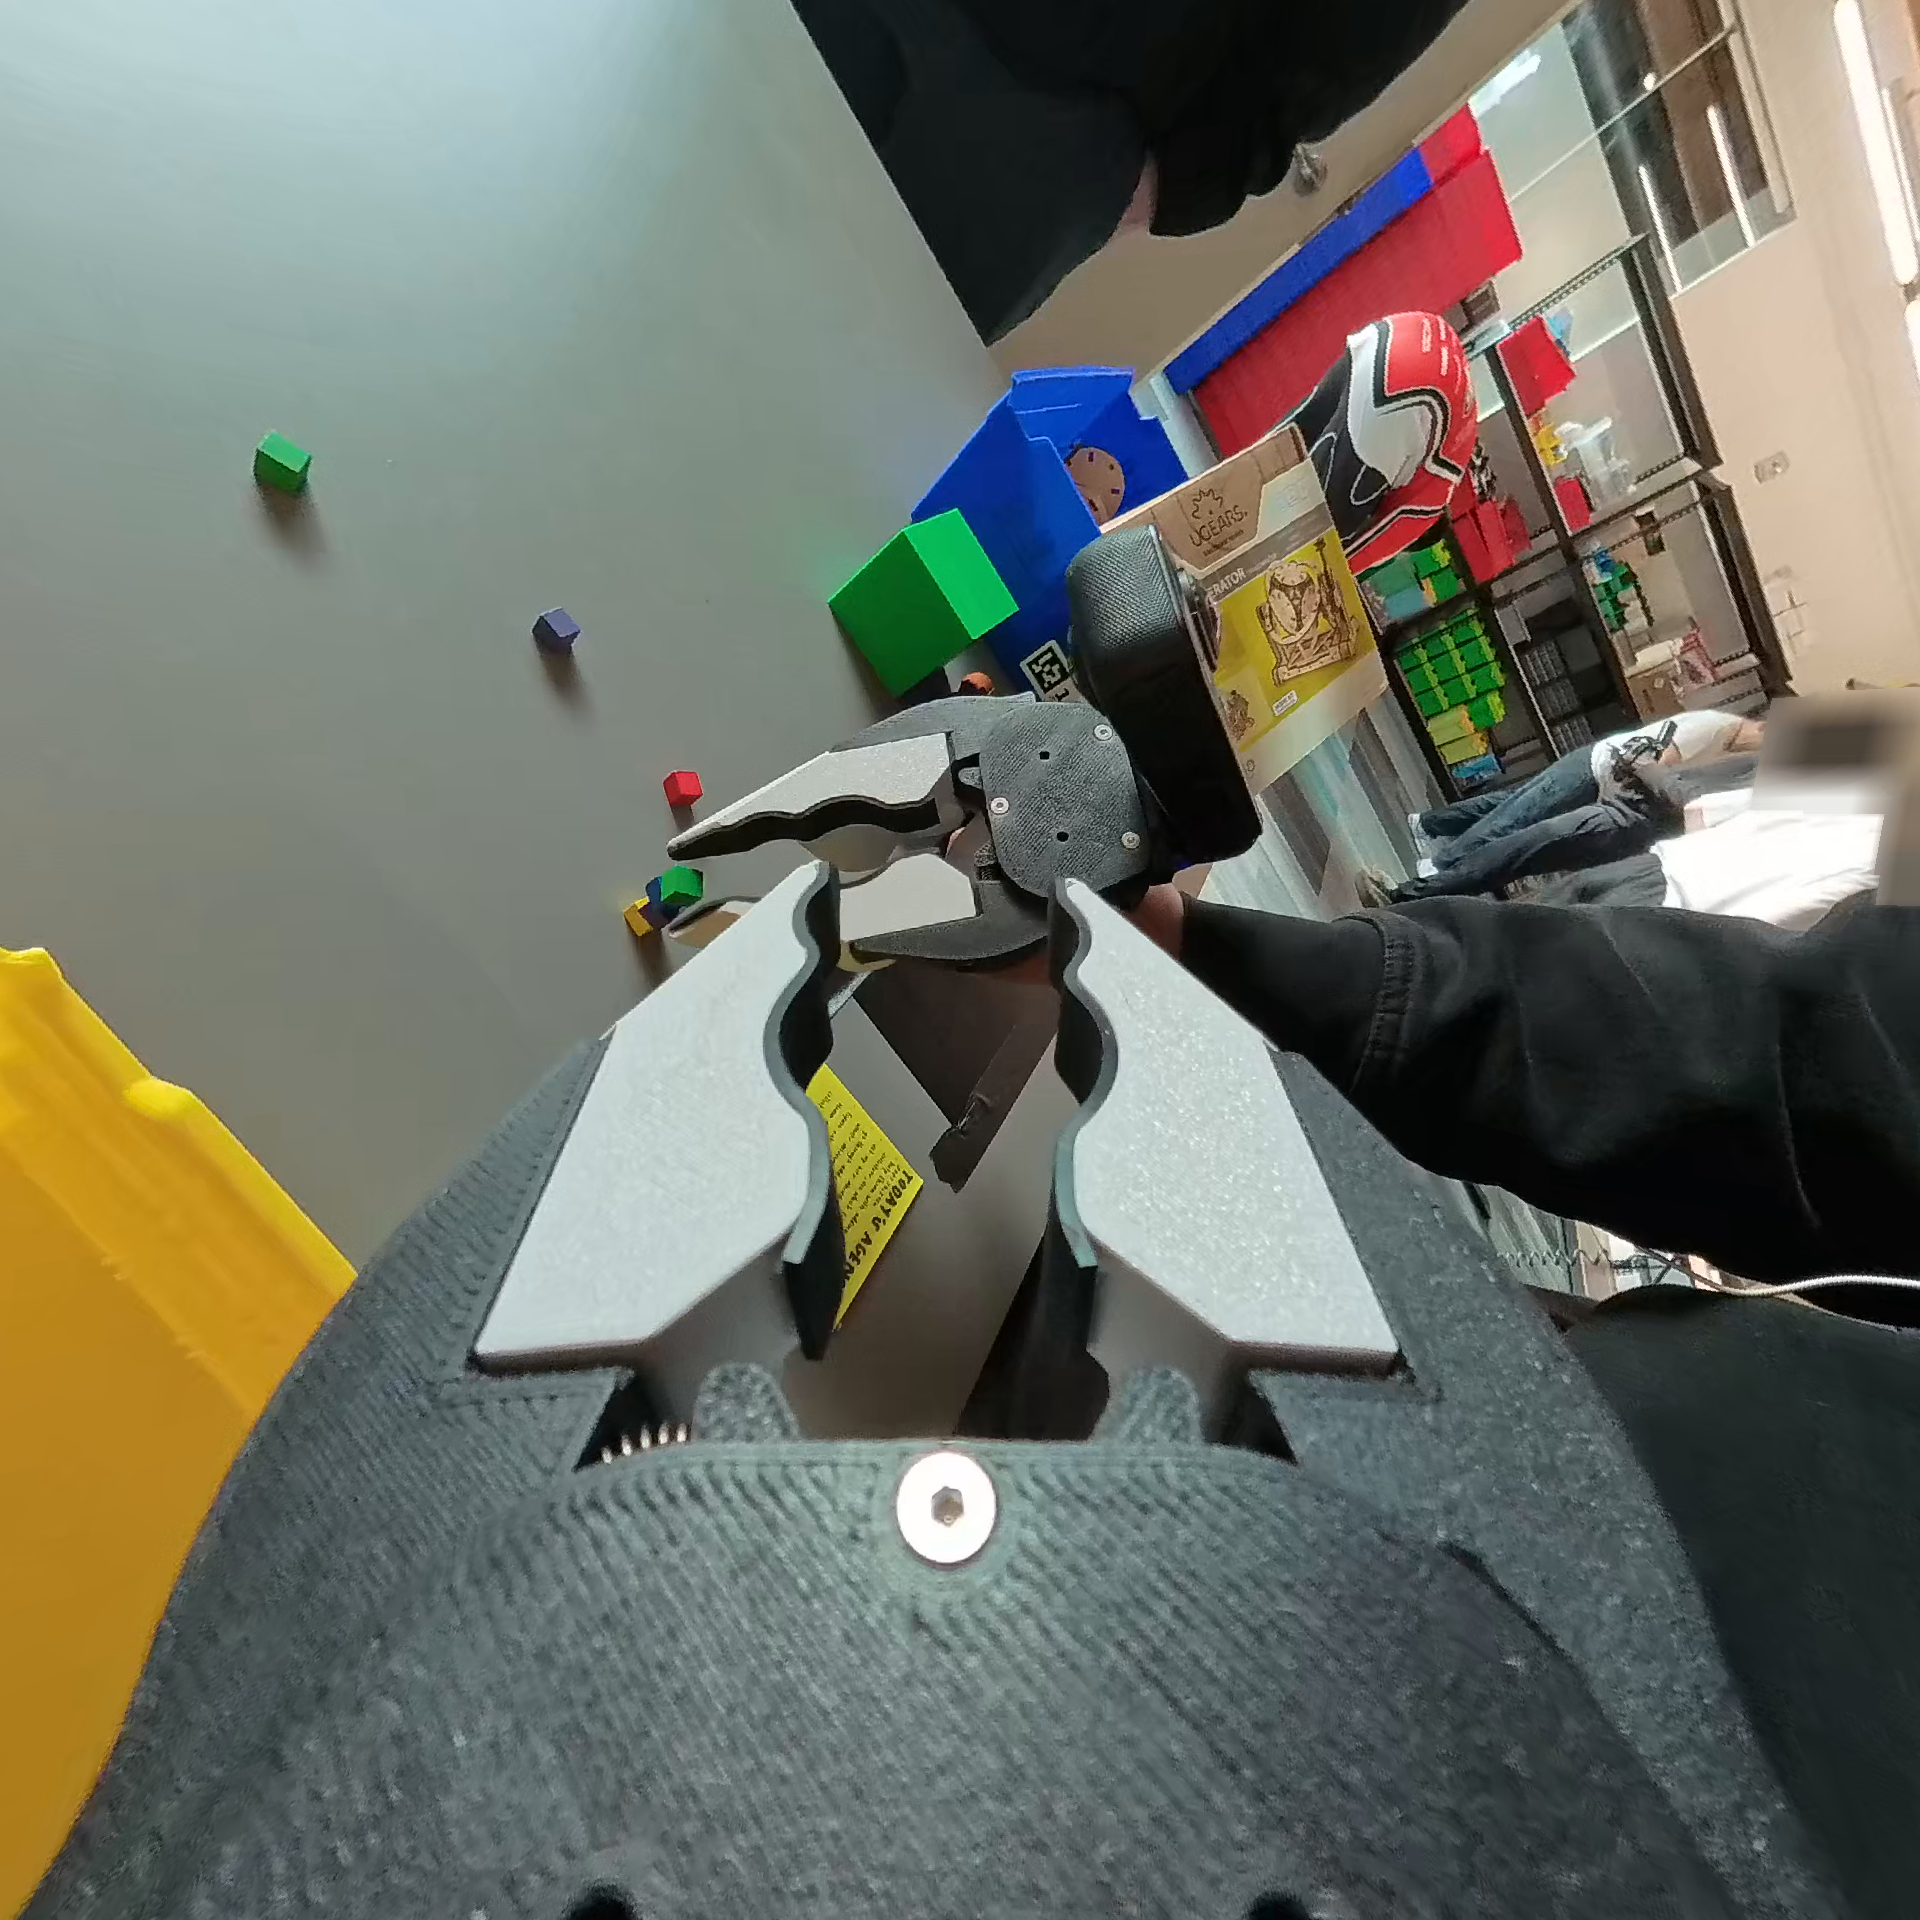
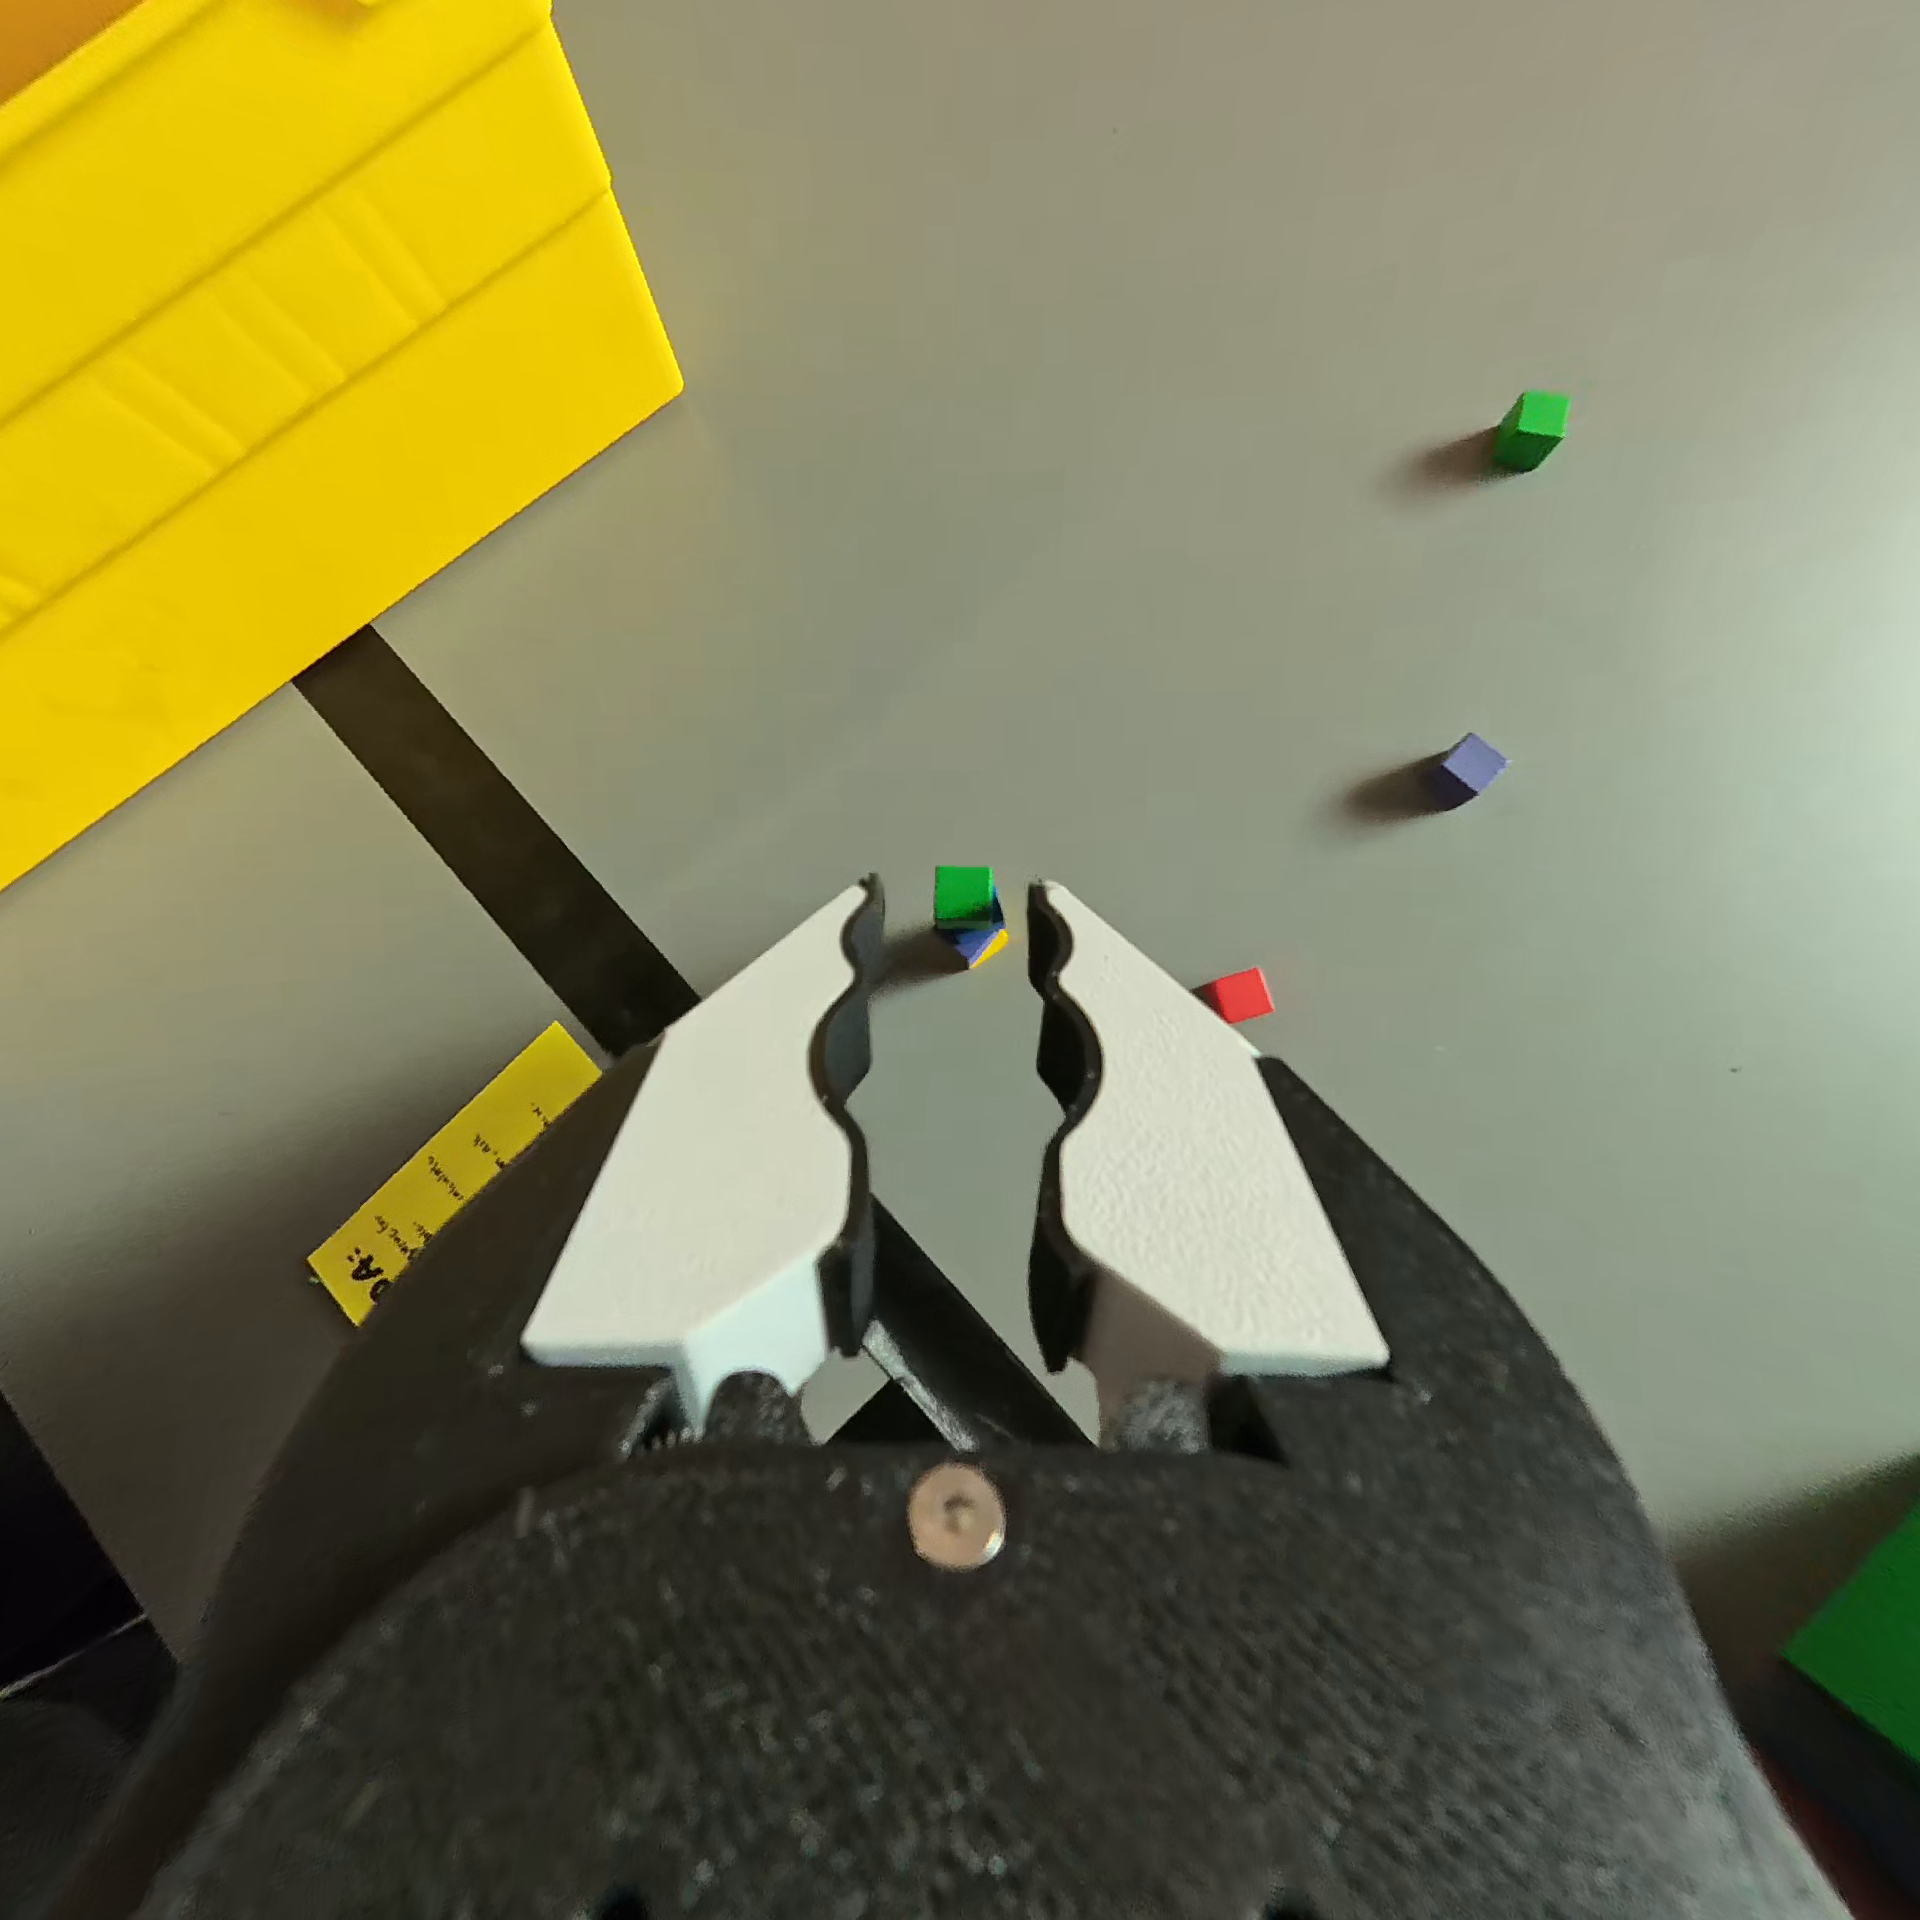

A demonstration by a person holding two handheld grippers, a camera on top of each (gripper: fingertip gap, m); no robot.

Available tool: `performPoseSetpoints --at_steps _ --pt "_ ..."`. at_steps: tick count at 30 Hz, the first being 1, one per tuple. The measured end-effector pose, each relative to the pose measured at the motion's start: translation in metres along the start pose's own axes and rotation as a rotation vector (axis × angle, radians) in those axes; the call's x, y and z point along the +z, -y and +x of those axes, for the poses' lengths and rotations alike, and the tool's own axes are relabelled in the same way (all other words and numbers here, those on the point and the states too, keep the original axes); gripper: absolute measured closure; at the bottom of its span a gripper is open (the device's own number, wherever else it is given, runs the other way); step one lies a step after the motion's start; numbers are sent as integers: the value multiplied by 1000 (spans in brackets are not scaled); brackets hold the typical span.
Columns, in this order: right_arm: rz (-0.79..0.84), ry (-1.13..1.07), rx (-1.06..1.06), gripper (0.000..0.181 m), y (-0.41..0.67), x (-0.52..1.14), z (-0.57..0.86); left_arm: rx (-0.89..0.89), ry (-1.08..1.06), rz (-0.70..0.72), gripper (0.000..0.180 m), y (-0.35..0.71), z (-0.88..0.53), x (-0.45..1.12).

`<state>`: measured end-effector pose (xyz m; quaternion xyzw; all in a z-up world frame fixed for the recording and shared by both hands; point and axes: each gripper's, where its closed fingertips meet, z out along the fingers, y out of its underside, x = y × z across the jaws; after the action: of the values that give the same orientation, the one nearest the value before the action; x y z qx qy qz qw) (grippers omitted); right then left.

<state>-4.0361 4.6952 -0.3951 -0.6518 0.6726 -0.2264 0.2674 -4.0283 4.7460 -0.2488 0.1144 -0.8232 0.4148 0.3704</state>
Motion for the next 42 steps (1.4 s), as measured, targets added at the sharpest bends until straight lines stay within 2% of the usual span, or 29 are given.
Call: performPoseSetpoints --at_steps 4,7,12,20,22,24,28,29,31,32,33,35,38,42 --pt "-24 15 -8 147 -5 2 -2 4 2 2 143 0 1 0" --pt "8 24 68 143 0 -4 2 7 7 5 143 0 1 1" --pt "15 -45 123 146 -5 -20 25 9 22 5 143 3 0 7" --pt "-51 -83 118 148 -21 -8 59 112 235 -70 144 32 -42 26" --pt "-80 -71 122 154 -24 1 58 144 277 -84 144 43 -53 33" --pt "-130 -82 144 172 -31 6 59 187 354 -103 141 56 -73 42" --pt "-89 -87 165 172 -23 -6 58 305 479 -201 138 72 -122 76" --pt "-70 -89 169 172 -19 -13 57 334 501 -233 140 73 -135 88" --pt "-29 -94 174 172 -10 -30 54 380 559 -258 172 79 -159 109" --pt "-9 -95 173 172 -6 -39 52 392 573 -260 178 81 -168 119" --pt "5 -96 167 172 -3 -48 50 391 570 -276 175 80 -174 130" --pt "23 -107 155 172 0 -65 49 381 548 -322 159 74 -181 149" --pt "60 -112 169 172 4 -87 50 421 598 -373 149 69 -195 160" --pt "83 -127 176 172 2 -101 55 411 655 -440 157 57 -212 159"
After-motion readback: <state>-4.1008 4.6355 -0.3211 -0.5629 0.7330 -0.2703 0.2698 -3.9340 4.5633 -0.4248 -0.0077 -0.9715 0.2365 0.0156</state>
